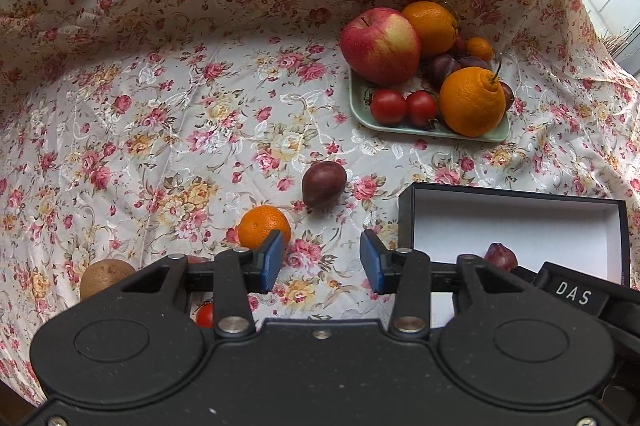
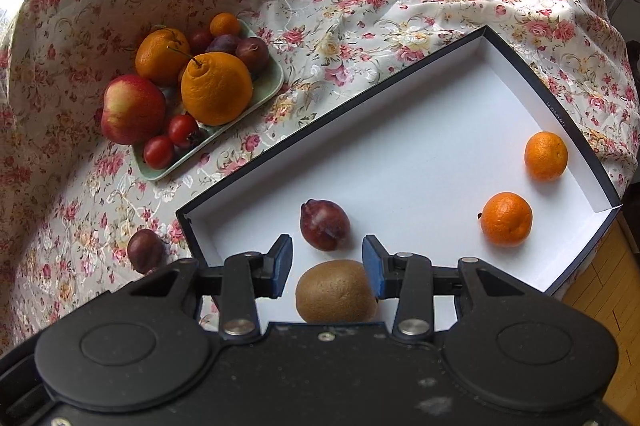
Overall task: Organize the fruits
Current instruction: 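Withdraw both open tools from the box toward the loose fruit, then grasp a brown kiwi with the left tool while the right tool approaches a tangerine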
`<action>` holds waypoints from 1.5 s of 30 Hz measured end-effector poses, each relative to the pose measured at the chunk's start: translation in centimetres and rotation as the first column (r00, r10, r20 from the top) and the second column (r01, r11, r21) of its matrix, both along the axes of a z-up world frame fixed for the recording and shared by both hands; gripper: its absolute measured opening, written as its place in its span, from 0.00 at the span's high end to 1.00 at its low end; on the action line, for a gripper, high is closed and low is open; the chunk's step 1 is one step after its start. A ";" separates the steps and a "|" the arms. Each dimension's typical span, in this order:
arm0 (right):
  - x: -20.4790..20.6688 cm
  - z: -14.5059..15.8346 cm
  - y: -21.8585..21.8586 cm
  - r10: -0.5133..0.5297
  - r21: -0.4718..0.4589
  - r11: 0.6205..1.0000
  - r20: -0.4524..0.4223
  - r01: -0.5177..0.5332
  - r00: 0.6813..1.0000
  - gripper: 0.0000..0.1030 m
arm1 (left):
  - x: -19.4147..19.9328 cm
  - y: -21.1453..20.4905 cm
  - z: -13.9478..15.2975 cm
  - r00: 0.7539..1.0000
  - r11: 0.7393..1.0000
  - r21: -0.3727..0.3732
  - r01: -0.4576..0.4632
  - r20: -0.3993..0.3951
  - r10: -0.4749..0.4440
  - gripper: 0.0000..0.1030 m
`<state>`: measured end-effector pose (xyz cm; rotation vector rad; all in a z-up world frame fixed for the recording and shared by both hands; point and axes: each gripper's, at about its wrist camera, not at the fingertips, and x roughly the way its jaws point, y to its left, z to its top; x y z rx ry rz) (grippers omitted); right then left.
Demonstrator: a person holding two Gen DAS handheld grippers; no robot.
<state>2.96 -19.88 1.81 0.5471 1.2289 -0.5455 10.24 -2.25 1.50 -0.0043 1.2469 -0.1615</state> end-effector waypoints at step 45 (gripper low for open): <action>6.1 -3.2 15.7 0.226 0.117 0.968 -0.020 -0.222 0.974 0.59 | 1.4 17.1 -3.8 0.969 0.984 0.028 -0.177 -0.168 0.179 0.50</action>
